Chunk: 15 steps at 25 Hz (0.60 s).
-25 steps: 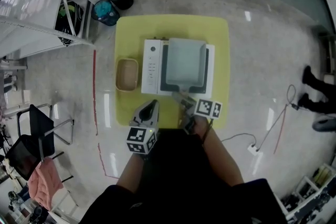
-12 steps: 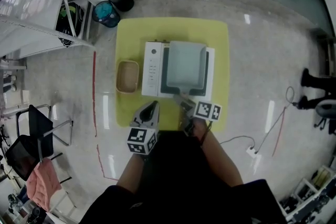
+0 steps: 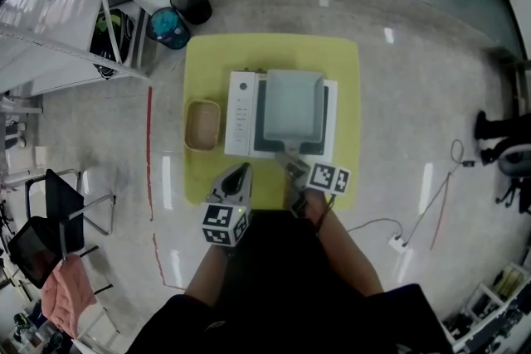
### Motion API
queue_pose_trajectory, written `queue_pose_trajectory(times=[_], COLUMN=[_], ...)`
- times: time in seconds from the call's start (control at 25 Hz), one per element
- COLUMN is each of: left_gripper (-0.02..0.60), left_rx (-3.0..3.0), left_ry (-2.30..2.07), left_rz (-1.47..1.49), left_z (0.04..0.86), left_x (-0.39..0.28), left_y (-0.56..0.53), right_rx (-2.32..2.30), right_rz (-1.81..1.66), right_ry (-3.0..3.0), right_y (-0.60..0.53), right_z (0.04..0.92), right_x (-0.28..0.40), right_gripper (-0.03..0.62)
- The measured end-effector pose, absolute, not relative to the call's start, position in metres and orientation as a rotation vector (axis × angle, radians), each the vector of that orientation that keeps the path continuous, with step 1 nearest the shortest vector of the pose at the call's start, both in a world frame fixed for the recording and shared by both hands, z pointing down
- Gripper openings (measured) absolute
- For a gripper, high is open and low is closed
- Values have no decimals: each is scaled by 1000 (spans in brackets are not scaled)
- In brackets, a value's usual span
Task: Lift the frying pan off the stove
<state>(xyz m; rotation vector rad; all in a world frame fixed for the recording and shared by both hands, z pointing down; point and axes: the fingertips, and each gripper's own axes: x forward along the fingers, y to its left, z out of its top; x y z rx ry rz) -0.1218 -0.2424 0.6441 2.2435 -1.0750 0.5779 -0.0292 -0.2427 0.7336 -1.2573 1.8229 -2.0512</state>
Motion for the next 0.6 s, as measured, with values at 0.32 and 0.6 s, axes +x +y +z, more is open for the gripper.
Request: queue_pose_trajectory(times=[0.32, 0.6], left_gripper=[44, 43], left_rx=[2262, 2293], left_ry=[-1071, -1055], left_rz=[567, 550], left_z=[637, 632], left_x=[-124, -128], left_y=[-244, -242], right_rx=[-1279, -1294], right_rz=[-2056, -2015], right_ry=[1820, 1812], right_y=[-241, -238], right_z=[727, 718], right_x=[-30, -34], right_gripper=[152, 152])
